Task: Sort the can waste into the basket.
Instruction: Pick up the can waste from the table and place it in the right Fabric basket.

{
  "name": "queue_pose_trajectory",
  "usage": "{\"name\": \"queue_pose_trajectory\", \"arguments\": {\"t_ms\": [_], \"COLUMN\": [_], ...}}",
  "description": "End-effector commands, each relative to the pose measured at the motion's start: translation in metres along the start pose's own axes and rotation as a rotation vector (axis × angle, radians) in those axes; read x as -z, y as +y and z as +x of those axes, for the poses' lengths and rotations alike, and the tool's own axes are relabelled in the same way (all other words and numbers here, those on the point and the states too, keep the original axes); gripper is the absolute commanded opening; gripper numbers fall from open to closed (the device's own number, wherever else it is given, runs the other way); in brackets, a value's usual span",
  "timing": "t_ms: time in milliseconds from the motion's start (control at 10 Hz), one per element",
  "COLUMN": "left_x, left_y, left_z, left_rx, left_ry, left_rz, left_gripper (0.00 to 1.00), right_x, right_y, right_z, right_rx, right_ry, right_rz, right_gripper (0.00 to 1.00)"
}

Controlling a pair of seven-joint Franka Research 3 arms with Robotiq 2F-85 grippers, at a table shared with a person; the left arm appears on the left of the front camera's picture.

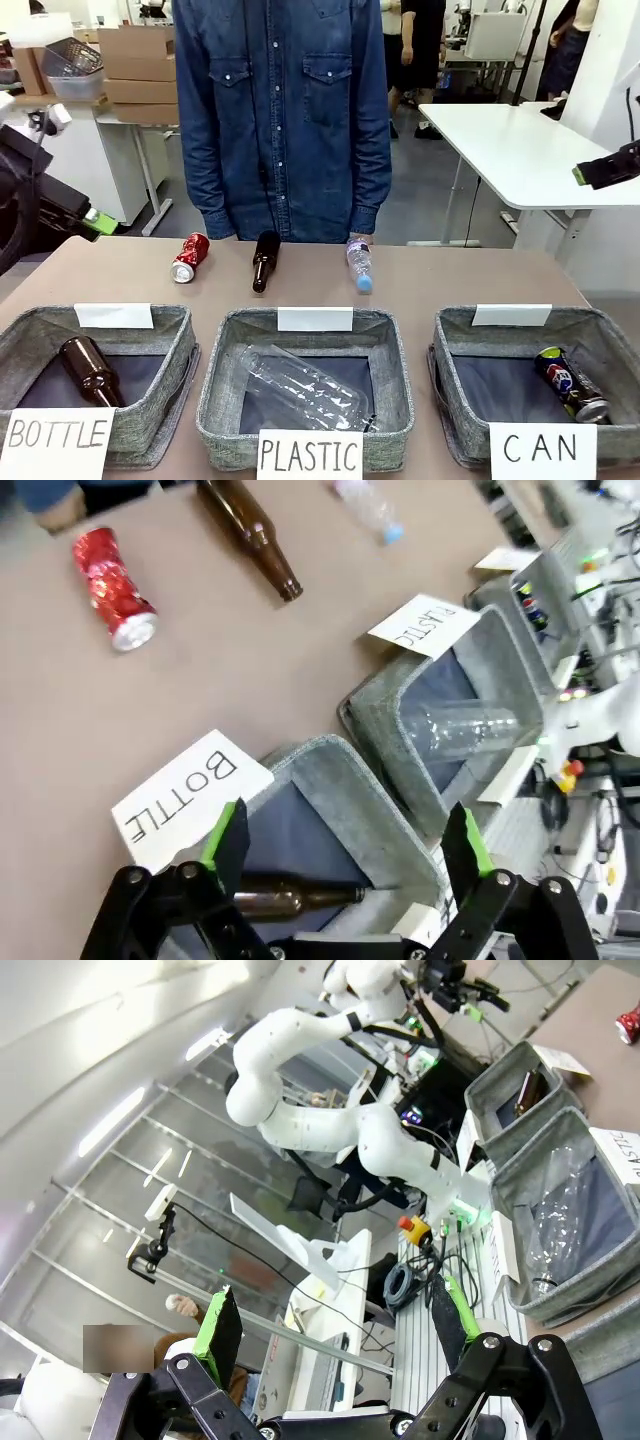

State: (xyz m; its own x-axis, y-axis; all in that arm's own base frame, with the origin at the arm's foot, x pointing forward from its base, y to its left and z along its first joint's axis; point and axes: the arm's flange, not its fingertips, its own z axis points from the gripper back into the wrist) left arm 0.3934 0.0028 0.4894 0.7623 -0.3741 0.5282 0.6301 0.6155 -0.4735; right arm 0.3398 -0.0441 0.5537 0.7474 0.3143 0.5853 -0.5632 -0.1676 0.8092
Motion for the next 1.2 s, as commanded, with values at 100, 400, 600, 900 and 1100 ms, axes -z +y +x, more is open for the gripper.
{"name": "queue_pose_trajectory", "arguments": {"t_ms": [100,400,600,900,1100], "left_x": [0.0,0.066,0.095,0.148,0.101], "left_y": [0.0,0.041,0.066,0.1,0.106], "left_z": [0.0,0.043,0.068,0.083,0.067], "left_rx": [0.0,-0.252,-0.292,-0.326,-0.333], "left_ry": [0.0,0.017,0.053,0.133,0.063], "left_rz": [0.0,0.266,0.299,0.443,0.274], "left_gripper": [1.0,1.0,1.0,1.0,1.0], "right_x": [-0.006,-0.006,-0.006,-0.006,-0.006], "right_y": [0.002,0.002,0.002,0.002,0.002], "right_z": [-0.001,-0.001,-0.001,-0.001,-0.001], "right_rx": [-0.017,-0.017,-0.017,-0.017,-0.017], "right_ry": [0.019,0.019,0.019,0.019,0.019], "right_rz": [-0.003,-0.003,-0.003,-0.003,-0.003], "right_gripper": [1.0,1.0,1.0,1.0,1.0]}}
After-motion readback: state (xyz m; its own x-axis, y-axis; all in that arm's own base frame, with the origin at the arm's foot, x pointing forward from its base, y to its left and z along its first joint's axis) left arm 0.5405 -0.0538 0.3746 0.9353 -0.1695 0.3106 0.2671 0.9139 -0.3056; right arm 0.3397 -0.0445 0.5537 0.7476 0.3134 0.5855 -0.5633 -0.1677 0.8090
